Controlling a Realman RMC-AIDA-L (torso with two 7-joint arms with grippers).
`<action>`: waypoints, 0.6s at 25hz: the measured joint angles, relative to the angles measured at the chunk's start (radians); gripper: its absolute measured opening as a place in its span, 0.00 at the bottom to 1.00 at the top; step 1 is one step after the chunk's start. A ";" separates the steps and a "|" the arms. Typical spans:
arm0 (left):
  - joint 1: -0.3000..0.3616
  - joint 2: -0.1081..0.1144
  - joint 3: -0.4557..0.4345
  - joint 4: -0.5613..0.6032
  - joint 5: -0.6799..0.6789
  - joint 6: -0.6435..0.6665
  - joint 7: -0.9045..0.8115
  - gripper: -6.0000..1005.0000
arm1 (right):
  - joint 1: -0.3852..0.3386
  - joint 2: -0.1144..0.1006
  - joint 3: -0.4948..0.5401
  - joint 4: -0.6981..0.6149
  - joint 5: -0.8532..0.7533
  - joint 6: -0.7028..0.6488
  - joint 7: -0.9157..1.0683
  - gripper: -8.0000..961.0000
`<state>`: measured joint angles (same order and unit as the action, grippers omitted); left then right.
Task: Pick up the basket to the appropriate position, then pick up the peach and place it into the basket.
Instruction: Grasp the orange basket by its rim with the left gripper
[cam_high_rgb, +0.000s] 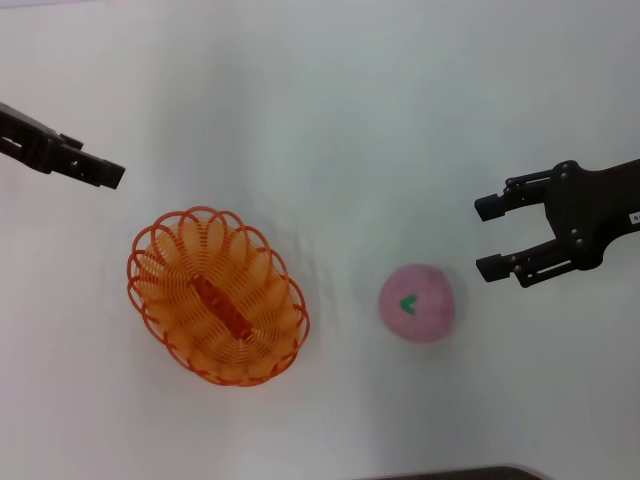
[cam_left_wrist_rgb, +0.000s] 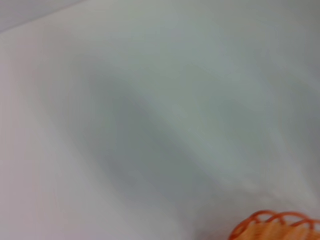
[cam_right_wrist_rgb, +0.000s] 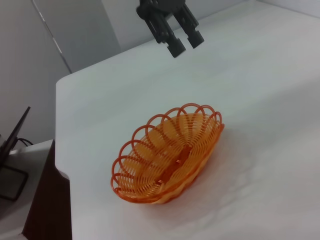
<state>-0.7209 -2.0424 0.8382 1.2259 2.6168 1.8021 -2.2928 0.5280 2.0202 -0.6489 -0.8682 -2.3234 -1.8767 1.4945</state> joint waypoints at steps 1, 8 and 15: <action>0.000 0.000 0.000 0.000 0.000 0.000 0.000 0.72 | 0.000 0.000 0.000 0.000 0.000 0.000 0.000 0.89; -0.026 -0.056 0.143 0.002 0.152 -0.050 -0.062 0.71 | 0.002 0.000 -0.004 0.012 -0.001 0.023 -0.003 0.89; -0.038 -0.091 0.154 -0.013 0.185 -0.071 -0.063 0.70 | 0.004 0.004 -0.041 0.019 -0.001 0.050 -0.003 0.89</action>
<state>-0.7587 -2.1334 0.9925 1.2126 2.8019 1.7312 -2.3561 0.5325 2.0245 -0.6894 -0.8493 -2.3241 -1.8265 1.4912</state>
